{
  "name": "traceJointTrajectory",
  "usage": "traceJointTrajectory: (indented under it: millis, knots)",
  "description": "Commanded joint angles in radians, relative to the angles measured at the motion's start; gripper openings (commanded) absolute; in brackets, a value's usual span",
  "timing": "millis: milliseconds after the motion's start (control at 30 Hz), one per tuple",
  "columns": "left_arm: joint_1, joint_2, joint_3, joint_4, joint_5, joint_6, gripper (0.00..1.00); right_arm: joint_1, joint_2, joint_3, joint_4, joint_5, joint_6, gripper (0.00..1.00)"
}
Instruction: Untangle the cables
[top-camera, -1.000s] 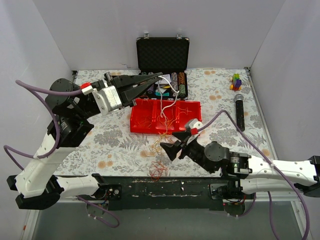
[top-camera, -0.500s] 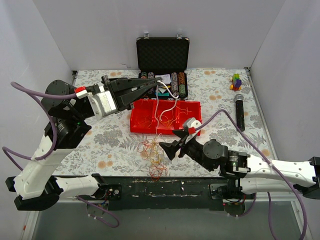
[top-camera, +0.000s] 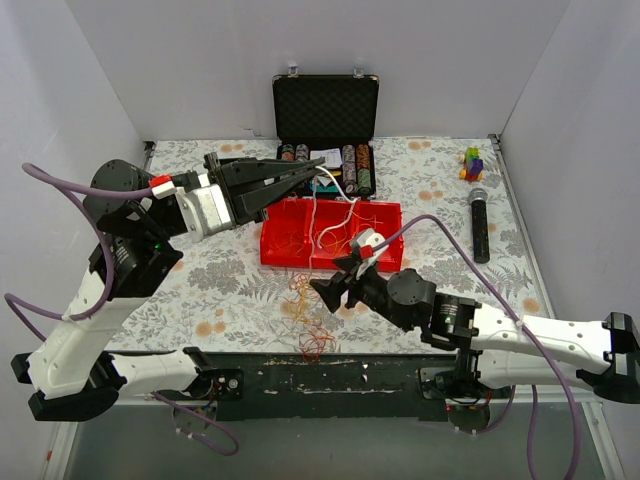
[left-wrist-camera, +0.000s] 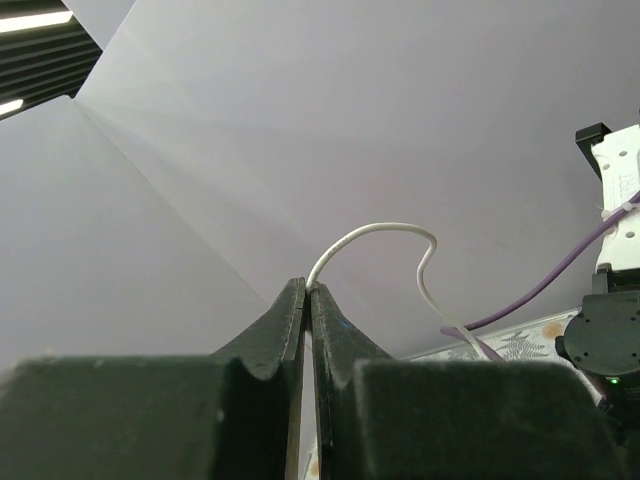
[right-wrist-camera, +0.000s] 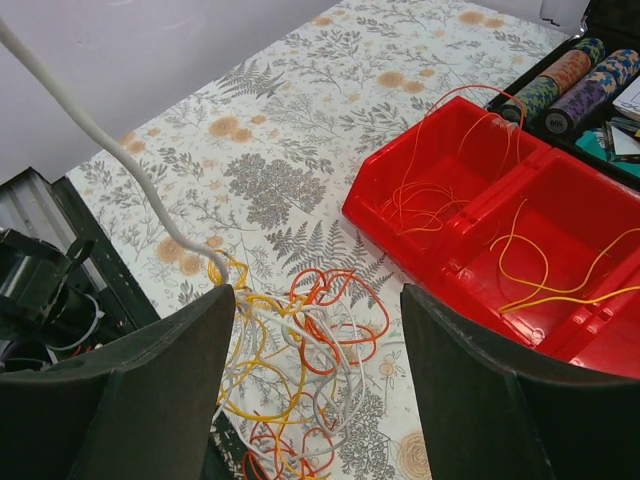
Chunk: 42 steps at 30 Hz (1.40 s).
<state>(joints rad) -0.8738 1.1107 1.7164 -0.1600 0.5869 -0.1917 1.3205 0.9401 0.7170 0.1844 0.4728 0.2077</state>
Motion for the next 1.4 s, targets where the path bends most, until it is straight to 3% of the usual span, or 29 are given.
traceJointTrajectory:
  millis: [0,133,300,400,467,500,600,700,867,1033,1233,1367]
  knots:
    - [-0.002,-0.009,0.041,-0.003,0.013,-0.014,0.0,-0.015,0.038,-0.01,0.115,0.018,0.036,0.74]
    - [-0.004,-0.009,0.048,-0.003,0.013,-0.015,0.0,-0.017,0.086,0.013,0.125,-0.049,0.033,0.65]
    - [-0.004,-0.017,0.035,-0.004,0.004,0.001,0.0,-0.015,0.085,-0.008,0.132,-0.125,0.045,0.42]
    - [-0.004,-0.026,0.008,-0.003,-0.01,0.034,0.0,-0.014,0.046,-0.042,0.113,-0.125,0.071,0.28]
    - [-0.004,-0.034,-0.011,-0.004,-0.044,0.064,0.0,-0.015,0.017,-0.069,0.084,-0.103,0.096,0.12]
    - [-0.004,-0.035,-0.017,0.002,-0.071,0.087,0.0,-0.014,0.0,-0.083,0.067,-0.094,0.107,0.1]
    - [-0.004,-0.04,-0.055,0.101,-0.25,0.17,0.0,-0.014,-0.047,-0.157,0.018,-0.066,0.142,0.1]
    - [-0.004,-0.046,-0.098,0.334,-0.46,0.332,0.0,-0.014,-0.089,-0.235,-0.032,-0.037,0.202,0.09]
    - [-0.004,0.007,0.038,0.431,-0.61,0.529,0.0,-0.012,-0.164,-0.381,-0.086,-0.031,0.307,0.09]
    - [-0.004,0.105,0.247,0.485,-0.628,0.67,0.0,-0.007,-0.21,-0.478,-0.16,-0.023,0.423,0.09]
    - [-0.004,0.288,0.612,0.43,-0.517,0.735,0.0,0.008,-0.219,-0.516,-0.214,0.0,0.487,0.09]
    - [-0.004,0.313,0.617,0.476,-0.398,0.831,0.0,0.013,-0.176,-0.521,-0.233,0.006,0.525,0.07]
